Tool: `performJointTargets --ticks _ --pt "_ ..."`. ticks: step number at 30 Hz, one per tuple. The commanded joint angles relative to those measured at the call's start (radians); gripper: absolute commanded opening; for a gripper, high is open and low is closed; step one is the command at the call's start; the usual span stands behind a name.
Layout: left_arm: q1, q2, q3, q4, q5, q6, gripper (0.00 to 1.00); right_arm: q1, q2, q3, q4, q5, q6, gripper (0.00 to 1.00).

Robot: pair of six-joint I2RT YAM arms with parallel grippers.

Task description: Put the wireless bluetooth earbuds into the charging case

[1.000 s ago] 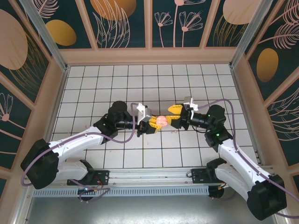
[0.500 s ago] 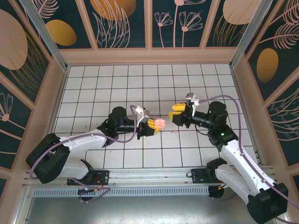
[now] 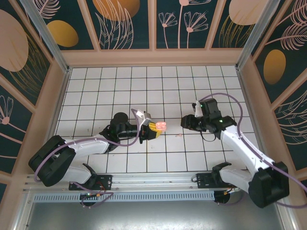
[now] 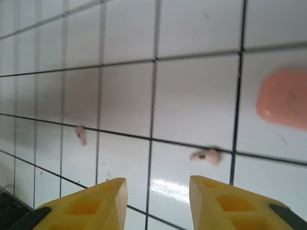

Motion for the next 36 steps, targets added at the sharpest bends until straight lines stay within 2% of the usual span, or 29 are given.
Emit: performJointTargets --ticks 1,6,17,36 --pt "0.008 -0.029 -0.009 0.013 -0.022 -0.002 0.18 0.02 0.061 0.032 -0.12 0.038 0.128 0.38" --pt "0.007 -0.025 -0.001 -0.005 -0.012 0.011 0.18 0.07 0.158 0.03 -0.097 0.052 0.181 0.39" --pt "0.007 -0.033 0.004 -0.034 -0.018 0.03 0.17 0.099 0.324 0.036 -0.015 0.044 0.198 0.4" --pt "0.007 -0.043 0.013 -0.07 -0.017 0.036 0.17 0.105 0.464 0.085 0.047 0.085 0.16 0.35"
